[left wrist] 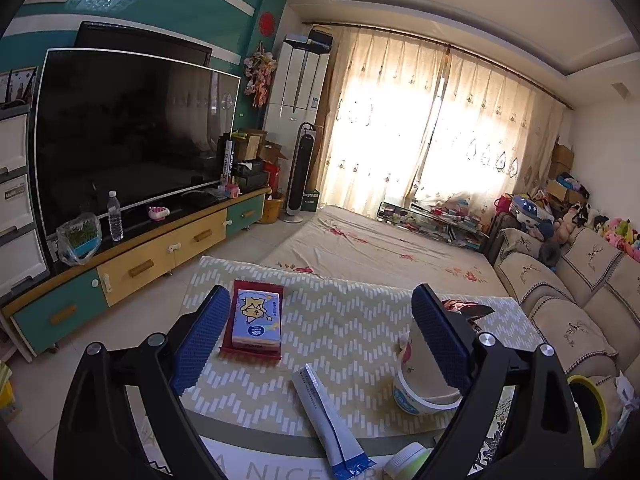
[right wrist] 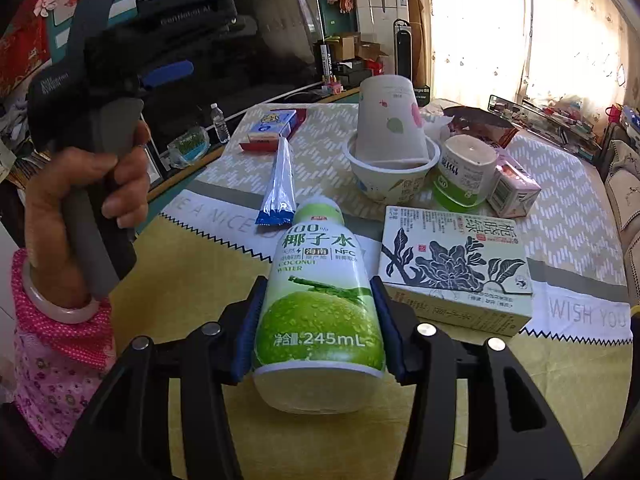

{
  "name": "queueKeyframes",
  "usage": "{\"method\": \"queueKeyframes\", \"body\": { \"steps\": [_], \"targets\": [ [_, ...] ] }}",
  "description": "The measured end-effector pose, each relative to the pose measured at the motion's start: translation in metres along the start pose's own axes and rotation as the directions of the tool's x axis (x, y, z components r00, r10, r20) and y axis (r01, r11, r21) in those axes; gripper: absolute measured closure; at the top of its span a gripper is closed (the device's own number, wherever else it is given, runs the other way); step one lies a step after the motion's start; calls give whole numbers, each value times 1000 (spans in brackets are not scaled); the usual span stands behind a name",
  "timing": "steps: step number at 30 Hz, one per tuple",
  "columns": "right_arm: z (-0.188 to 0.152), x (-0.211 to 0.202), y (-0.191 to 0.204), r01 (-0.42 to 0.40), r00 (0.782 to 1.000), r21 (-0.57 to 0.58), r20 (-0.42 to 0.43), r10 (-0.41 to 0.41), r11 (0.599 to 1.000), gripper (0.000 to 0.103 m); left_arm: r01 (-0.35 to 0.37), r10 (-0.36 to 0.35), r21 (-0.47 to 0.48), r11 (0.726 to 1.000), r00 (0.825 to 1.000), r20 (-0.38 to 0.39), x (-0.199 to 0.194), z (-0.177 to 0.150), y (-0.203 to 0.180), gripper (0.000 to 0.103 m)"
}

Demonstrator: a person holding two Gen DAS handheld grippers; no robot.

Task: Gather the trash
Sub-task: 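Lift the bottle over the bin and open the right gripper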

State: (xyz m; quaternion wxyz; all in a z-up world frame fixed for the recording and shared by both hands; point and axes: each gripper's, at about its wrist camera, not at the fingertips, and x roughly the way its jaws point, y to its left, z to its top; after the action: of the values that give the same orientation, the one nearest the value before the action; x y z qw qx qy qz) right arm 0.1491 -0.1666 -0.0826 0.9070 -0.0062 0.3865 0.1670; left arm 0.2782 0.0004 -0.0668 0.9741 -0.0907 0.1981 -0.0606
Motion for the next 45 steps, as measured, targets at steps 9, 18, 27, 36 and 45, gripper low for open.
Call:
{"method": "queueKeyframes", "body": {
  "steps": [9,18,27,36,45],
  "targets": [
    [10,-71,-41,-48,993,77,110,40,996,55,13,-13,13,1000,1000,-14,3,-2,-2,12],
    [1,-164,-123,73,963,223,236,-126,972,55,86,-84,39,996,995,-45,3,-4,-11,12],
    [-21,-220,-239,322,865,454,215,-453,831,57,285,-262,144,948,952,-160,8,-17,-50,12],
    [-44,-195,-338,443,816,567,66,-574,694,58,407,-325,259,876,895,-307,19,-44,-91,12],
    [-85,-150,-405,522,796,625,-114,-594,580,99,495,-362,319,808,845,-394,21,-65,-118,12]
  ]
}}
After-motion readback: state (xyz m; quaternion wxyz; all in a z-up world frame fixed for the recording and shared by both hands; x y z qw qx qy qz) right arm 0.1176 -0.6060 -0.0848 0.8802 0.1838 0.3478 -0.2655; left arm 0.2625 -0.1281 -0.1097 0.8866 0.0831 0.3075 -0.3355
